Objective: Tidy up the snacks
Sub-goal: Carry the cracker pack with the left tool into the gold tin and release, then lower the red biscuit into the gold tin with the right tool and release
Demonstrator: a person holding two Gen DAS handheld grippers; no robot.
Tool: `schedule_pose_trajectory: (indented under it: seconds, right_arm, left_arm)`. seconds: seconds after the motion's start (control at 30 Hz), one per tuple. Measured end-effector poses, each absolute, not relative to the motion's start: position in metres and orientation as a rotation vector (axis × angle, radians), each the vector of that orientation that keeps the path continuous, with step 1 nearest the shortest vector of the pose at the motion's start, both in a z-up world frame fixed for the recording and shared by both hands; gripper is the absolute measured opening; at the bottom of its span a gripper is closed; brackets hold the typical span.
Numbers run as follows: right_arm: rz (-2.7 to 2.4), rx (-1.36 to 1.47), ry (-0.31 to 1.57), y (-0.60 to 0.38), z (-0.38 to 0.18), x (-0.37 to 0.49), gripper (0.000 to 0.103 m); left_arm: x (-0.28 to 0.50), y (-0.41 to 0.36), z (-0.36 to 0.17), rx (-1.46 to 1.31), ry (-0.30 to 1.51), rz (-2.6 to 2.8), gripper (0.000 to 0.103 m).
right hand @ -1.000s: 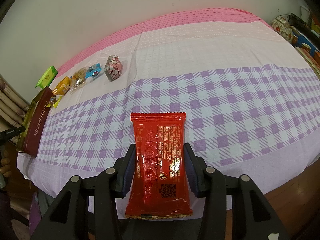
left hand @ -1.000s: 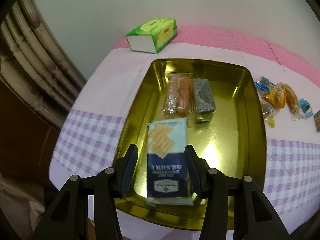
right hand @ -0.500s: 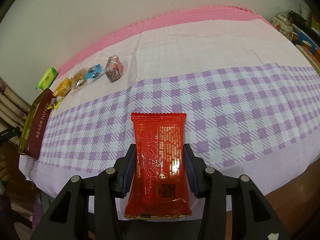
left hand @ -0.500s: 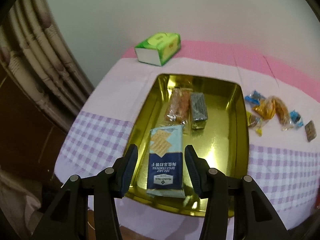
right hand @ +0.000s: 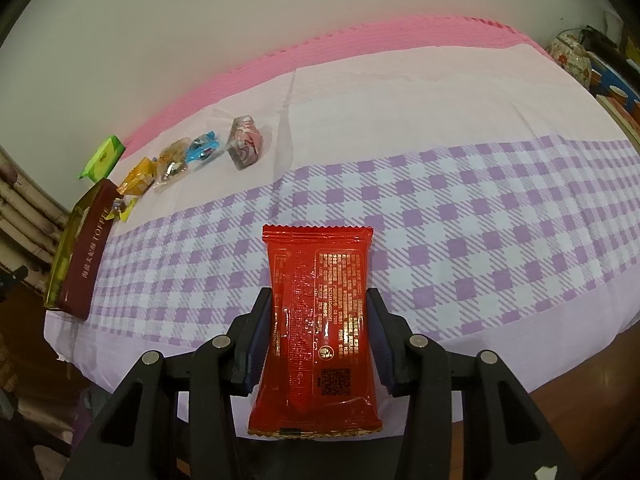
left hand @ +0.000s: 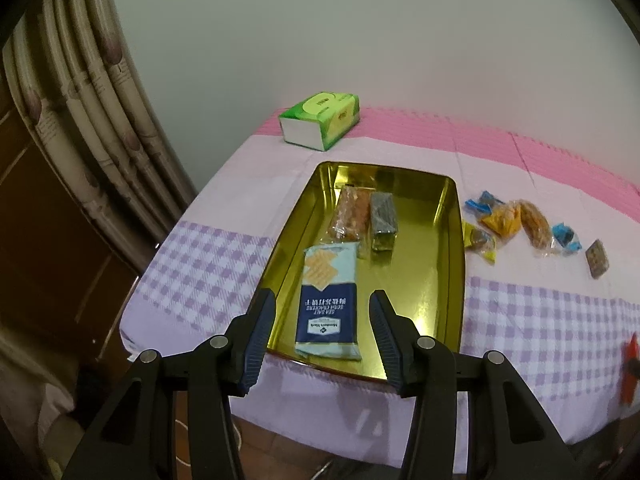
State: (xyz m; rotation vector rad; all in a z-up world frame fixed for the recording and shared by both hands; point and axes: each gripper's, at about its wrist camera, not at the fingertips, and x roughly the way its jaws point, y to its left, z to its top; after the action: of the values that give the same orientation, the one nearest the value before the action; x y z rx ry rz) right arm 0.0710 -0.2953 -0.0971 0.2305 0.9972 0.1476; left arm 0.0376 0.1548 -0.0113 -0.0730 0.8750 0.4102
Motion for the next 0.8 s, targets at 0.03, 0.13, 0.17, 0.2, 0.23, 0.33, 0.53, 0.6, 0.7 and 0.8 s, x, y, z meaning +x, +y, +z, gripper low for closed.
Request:
schedule_pose_trajectory:
  seconds: [0.03, 0.13, 0.17, 0.2, 0.23, 0.33, 0.53, 0.6, 0.7, 0.8]
  right_arm:
    - [0.152, 0.233, 0.996, -0.294, -0.096, 0.071, 0.042]
    - [0.170, 0.223, 0.987, -0.288, -0.087, 0.072, 0.042]
    - [0.179, 0.222, 0.987, -0.285, -0.084, 0.074, 0.042]
    - [0.192, 0.222, 0.985, -0.281, -0.081, 0.075, 0.042]
    - [0.207, 0.219, 0.980, -0.275, -0.077, 0.076, 0.042]
    - [0.262, 0.197, 0.964, -0.251, -0.062, 0.082, 0.042]
    - [0.408, 0.143, 0.925, -0.178, -0.028, 0.097, 0.042]
    - [0.467, 0.127, 0.915, -0.147, -0.017, 0.106, 0.042]
    - [0.557, 0.117, 0.908, -0.102, -0.001, 0.119, 0.042]
    - [0.643, 0.133, 0.916, -0.059, 0.010, 0.132, 0.042]
  left_arm:
    - [0.038, 0.154, -0.012, -0.070, 0.876, 0.409, 0.050]
    - [0.037, 0.153, -0.011, -0.064, 0.857, 0.421, 0.050]
    - [0.036, 0.153, -0.009, -0.062, 0.845, 0.430, 0.050]
    - [0.036, 0.155, -0.007, -0.064, 0.833, 0.437, 0.050]
    - [0.035, 0.157, -0.006, -0.069, 0.826, 0.445, 0.050]
    - [0.034, 0.166, -0.004, -0.093, 0.812, 0.476, 0.050]
    - [0.033, 0.178, -0.004, -0.112, 0.811, 0.505, 0.050]
    - [0.032, 0.179, -0.003, -0.113, 0.810, 0.514, 0.050]
    - [0.031, 0.184, -0.003, -0.127, 0.811, 0.518, 0.051]
    - [0.030, 0.192, -0.003, -0.156, 0.815, 0.537, 0.052]
